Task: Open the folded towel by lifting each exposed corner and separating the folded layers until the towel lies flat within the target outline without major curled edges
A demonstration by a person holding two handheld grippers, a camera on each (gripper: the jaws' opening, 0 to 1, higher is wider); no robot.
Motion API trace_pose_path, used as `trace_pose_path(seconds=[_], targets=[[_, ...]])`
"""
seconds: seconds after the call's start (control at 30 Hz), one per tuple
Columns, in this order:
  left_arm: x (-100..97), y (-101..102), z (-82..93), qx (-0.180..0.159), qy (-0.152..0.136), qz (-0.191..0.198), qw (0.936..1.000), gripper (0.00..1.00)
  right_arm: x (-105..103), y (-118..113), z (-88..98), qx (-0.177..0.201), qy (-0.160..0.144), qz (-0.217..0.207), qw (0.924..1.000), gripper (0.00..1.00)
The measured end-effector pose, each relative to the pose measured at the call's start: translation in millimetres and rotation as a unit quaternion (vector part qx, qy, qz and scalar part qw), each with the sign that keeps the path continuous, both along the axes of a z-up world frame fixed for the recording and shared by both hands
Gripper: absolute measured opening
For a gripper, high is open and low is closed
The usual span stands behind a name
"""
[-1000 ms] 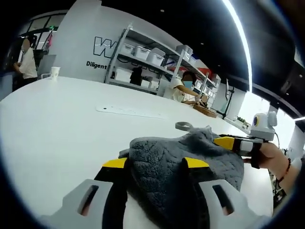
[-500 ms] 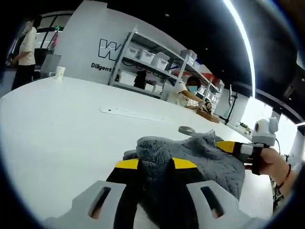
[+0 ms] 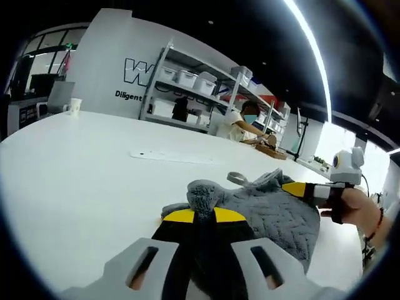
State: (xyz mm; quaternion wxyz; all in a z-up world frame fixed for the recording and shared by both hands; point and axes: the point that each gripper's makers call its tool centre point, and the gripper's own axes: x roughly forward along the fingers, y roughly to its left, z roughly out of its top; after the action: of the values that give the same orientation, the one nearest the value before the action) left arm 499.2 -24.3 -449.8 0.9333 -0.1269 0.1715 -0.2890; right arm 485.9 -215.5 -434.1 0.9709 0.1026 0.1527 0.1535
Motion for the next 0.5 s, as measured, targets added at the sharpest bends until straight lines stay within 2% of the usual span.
trace_pose_path(seconds=[0.13, 0.27, 0.47, 0.5], targets=[[-0.4, 1, 3.4, -0.007, -0.004, 0.0, 1.0, 0.05, -1, 0, 0.3, -0.009, 0.004, -0.002, 1.0, 0.02], [-1.4, 1, 9.5, 0.004, -0.019, -0.004, 0.9998, 0.04, -2, 1, 5.6, -0.016, 0.0, -0.002, 0.9999, 0.0], [-1.4, 3, 20.0, 0.007, -0.042, -0.003, 0.9991, 0.04, -7, 1, 10.2, 0.005, 0.005, -0.006, 1.0, 0.0], [-1.8, 3, 22.0, 0.004, -0.046, 0.0, 0.9989, 0.04, -7, 0, 10.9, -0.002, 0.004, -0.007, 1.0, 0.0]])
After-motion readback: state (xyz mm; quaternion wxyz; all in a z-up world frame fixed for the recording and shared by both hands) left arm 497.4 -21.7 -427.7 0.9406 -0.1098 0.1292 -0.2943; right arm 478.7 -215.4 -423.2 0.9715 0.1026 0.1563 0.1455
